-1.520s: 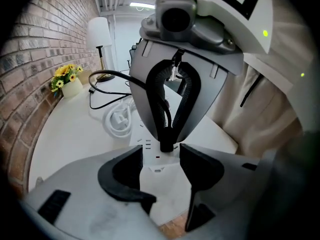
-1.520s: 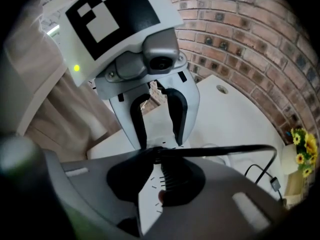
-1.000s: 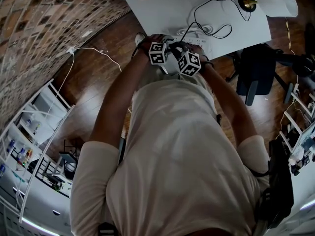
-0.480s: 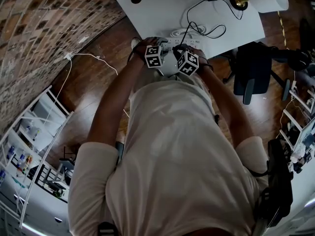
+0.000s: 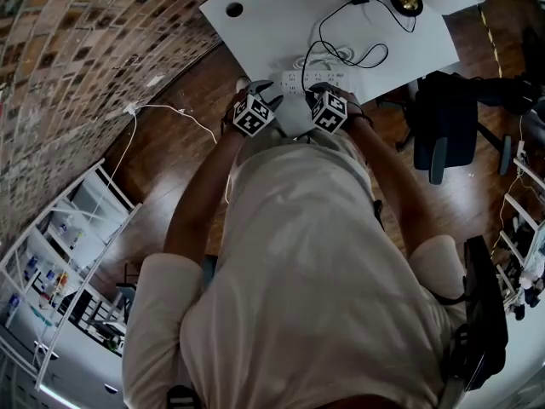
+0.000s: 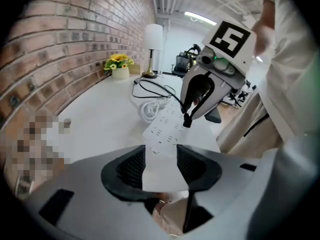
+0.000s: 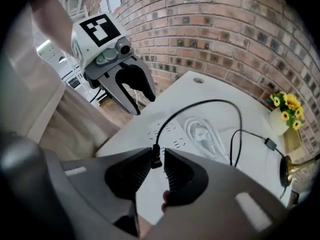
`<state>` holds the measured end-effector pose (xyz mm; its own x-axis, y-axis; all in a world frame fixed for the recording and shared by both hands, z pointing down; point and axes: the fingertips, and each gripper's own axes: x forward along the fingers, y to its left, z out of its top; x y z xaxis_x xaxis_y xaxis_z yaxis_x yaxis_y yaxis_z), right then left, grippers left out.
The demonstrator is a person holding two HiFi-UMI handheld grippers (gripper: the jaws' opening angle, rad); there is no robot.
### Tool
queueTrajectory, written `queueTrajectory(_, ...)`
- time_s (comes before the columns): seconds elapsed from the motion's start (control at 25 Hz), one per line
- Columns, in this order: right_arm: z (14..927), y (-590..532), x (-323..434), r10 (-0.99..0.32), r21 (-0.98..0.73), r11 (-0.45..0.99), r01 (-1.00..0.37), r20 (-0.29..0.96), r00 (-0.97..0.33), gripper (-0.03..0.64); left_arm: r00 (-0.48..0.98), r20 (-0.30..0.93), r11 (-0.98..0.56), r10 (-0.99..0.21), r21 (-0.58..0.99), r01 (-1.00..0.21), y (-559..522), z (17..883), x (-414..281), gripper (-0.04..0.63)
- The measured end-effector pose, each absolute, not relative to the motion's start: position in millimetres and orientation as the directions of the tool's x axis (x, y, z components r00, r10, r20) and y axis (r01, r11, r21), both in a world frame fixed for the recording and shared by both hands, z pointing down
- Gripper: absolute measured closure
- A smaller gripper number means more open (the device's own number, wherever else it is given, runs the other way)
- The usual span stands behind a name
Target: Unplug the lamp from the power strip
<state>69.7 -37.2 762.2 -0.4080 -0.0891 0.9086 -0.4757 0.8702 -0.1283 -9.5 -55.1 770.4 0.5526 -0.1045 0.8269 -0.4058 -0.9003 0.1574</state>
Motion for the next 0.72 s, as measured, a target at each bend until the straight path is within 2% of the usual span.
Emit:
queueTrajectory(0.12,760.0,-37.4,71.8,-0.155,-0.104,0.849,-0.518,0.888,-0.432,0.508,0.549,0.821,-0.794,-0.156,0.226,-0.564,-54.9,763.7,-22.1,0.425)
queueTrajectory(0.28,752.5,-34.8,76.3,-0.245,-0.1,0.807,-0.581,0.84,-0.484,0.486,0.613,0.74,-0.563,-0.278,0.392,-0.728,-64.3,746.7,-28.3,0.47)
queueTrajectory(0.4,750.7,-26.5,85.5,-0.291,-0.1,0.782,-0.615,0.815,-0.502,0.485,0.658,0.689,-0.507,-0.304,0.467,-0.724,-59.7,741.4,-22.9,0.474)
queueTrajectory(0.52,751.0,-13.9,92.9,-0.297,-0.098,0.774,-0.625,0.816,-0.496,0.486,0.69,0.661,-0.534,-0.296,0.484,-0.693,-50.4,739.4,-16.4,0.482)
queueTrajectory(0.6,745.7,-10.0,98.2,-0.305,-0.097,0.769,-0.632,0.813,-0.496,0.492,0.714,0.63,-0.542,-0.304,0.502,-0.674,-47.3,730.3,-10.2,0.52)
queueTrajectory(0.72,730.8,-12.6,112.9,-0.352,-0.098,0.728,-0.678,0.795,-0.494,0.497,0.765,0.583,-0.593,-0.272,0.525,-0.611,-43.4,709.6,11.3,0.525)
